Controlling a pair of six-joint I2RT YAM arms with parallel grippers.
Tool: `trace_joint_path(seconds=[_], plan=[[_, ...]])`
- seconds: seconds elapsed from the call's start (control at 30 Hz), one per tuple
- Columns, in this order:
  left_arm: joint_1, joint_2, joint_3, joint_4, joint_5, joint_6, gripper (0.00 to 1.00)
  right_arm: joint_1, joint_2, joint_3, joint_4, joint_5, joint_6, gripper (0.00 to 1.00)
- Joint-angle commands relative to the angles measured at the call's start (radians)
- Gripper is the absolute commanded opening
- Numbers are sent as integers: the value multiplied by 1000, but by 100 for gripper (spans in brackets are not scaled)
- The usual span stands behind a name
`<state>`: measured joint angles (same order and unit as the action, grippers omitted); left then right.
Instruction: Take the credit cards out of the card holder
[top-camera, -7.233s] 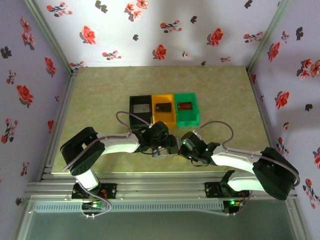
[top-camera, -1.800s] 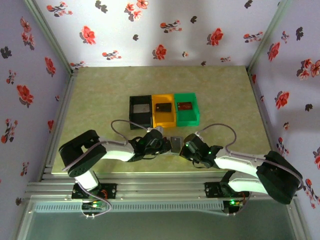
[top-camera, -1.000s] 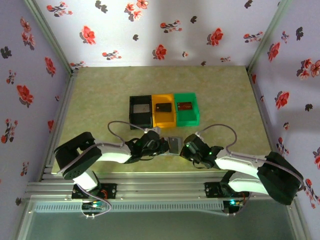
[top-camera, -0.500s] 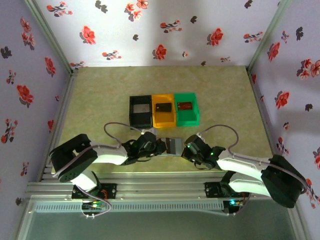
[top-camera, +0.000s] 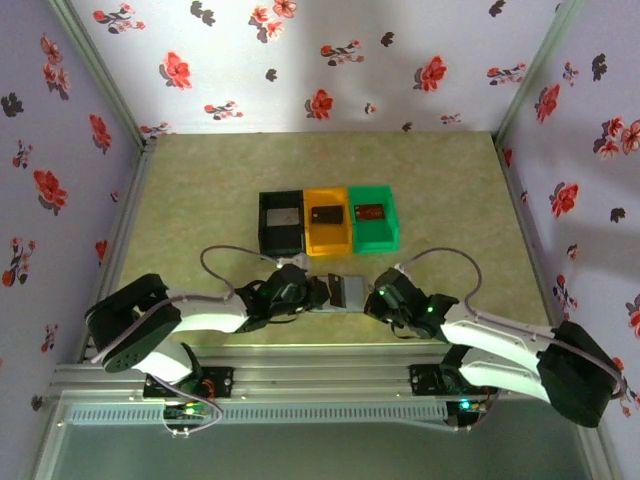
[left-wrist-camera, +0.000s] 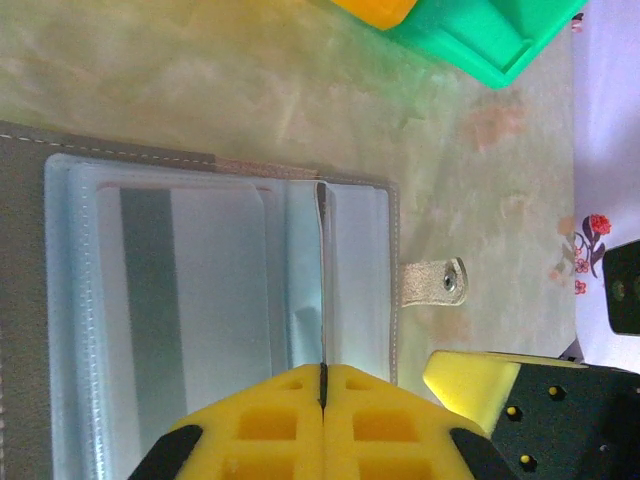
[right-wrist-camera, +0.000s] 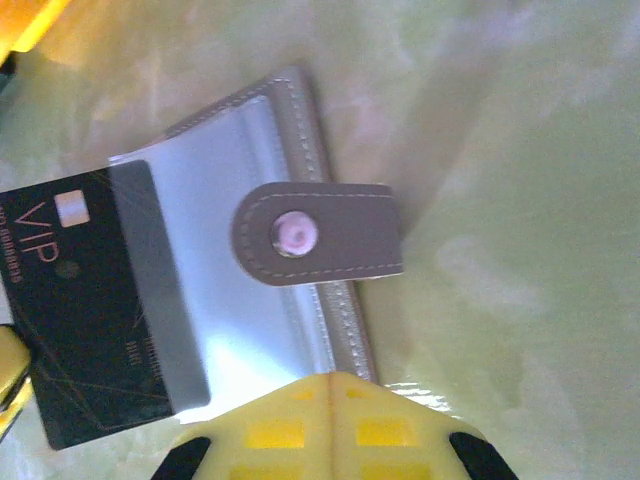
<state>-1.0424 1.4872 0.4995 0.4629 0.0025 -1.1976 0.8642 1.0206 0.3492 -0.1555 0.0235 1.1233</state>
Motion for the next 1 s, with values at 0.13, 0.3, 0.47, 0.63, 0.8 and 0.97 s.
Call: trace_joint_path(seconds=[0.13, 0.3, 0.47, 0.63, 0.8, 0.97], plan=[[10, -67, -30, -8, -24, 45, 0, -12, -59, 42, 7, -33, -81, 4], [14, -117, -52, -18, -24, 68, 0, -22, -71, 32, 63, -75, -95, 19], [19, -198, -86, -38, -24, 106, 0, -31, -75, -9, 197, -150, -101, 38], [21, -277, -118, -35, -13, 136, 0, -36, -58, -47, 361, -232, -105, 51], [21, -362, -153, -22, 1, 160, 0, -37, -48, -72, 470, -279, -118, 56], [21, -415, -187, 20, 5, 150, 0, -36, -33, -98, 570, -306, -120, 58]])
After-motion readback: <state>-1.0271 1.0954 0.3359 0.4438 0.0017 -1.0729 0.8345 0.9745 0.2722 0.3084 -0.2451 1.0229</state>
